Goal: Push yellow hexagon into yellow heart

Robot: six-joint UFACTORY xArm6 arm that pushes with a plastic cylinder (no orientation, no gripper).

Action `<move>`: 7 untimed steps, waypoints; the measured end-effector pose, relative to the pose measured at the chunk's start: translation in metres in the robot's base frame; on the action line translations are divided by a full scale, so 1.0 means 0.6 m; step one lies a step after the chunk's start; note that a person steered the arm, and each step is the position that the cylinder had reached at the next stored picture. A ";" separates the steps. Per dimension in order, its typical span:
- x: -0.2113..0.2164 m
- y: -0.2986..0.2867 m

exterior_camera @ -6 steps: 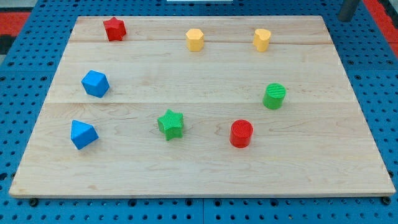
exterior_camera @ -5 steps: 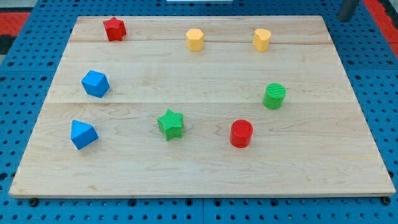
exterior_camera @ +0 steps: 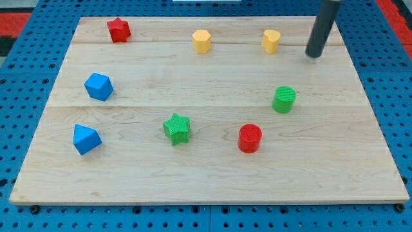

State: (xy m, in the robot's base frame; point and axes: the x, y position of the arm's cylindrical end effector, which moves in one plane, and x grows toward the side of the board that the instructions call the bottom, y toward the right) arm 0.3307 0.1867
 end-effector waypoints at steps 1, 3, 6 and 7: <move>-0.023 -0.077; -0.012 -0.224; -0.014 -0.368; -0.014 -0.368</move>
State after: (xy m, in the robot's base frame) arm 0.3221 -0.0343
